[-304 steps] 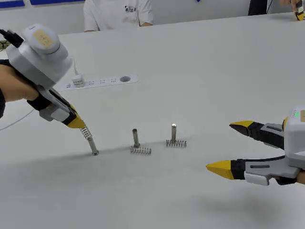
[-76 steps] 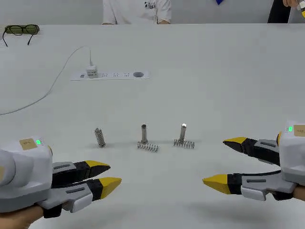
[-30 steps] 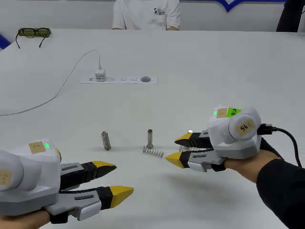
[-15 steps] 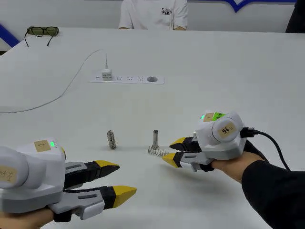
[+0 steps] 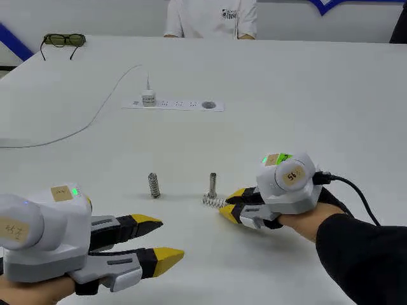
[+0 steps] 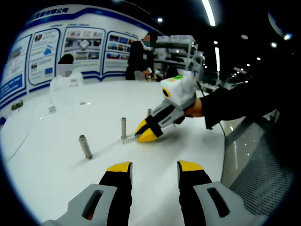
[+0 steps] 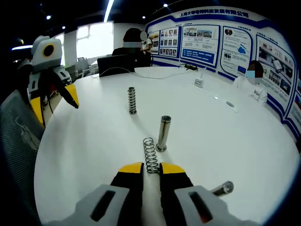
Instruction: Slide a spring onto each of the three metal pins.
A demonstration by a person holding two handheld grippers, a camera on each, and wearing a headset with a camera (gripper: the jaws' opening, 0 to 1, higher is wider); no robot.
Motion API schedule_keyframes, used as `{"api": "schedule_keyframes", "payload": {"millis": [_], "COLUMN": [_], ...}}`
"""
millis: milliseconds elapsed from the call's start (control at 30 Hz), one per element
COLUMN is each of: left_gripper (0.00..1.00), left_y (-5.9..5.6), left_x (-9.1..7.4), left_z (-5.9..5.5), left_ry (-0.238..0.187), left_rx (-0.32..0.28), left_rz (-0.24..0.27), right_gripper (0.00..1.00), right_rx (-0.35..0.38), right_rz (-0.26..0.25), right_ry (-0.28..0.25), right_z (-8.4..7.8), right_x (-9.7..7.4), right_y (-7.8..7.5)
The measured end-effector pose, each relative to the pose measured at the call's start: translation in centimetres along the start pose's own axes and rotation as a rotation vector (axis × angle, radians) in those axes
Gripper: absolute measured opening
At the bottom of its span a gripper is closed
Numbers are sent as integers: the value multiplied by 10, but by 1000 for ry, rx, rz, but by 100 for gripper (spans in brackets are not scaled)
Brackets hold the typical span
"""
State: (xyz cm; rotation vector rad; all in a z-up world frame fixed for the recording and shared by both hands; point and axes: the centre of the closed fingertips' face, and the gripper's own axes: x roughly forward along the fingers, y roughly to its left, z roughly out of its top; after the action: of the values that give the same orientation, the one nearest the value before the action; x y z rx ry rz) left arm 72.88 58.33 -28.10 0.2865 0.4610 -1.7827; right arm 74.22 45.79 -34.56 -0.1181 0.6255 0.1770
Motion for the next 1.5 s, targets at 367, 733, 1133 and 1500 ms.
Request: {"api": "schedule_keyframes", "payload": {"millis": [367,733,1133,1500], "left_gripper": [38,37,36,30], "left_y": [2,4,3,-2], "left_x": [0,14,23,25], "left_z": [0,-1,-2,0], "left_ry": [6,33,49,49], "left_rx": [4,41,87,164], "left_rz": [2,-27,-59,-81], "right_gripper": [12,12,12,12], "right_rx": [21,-4,-55,-171], "right_rz": [9,73,206,342], "right_ry": [6,35,25,19], "right_z": [-1,-3,10,27], "right_x": [-2,-11,-36,-56], "right_y": [5,23,53,89]}}
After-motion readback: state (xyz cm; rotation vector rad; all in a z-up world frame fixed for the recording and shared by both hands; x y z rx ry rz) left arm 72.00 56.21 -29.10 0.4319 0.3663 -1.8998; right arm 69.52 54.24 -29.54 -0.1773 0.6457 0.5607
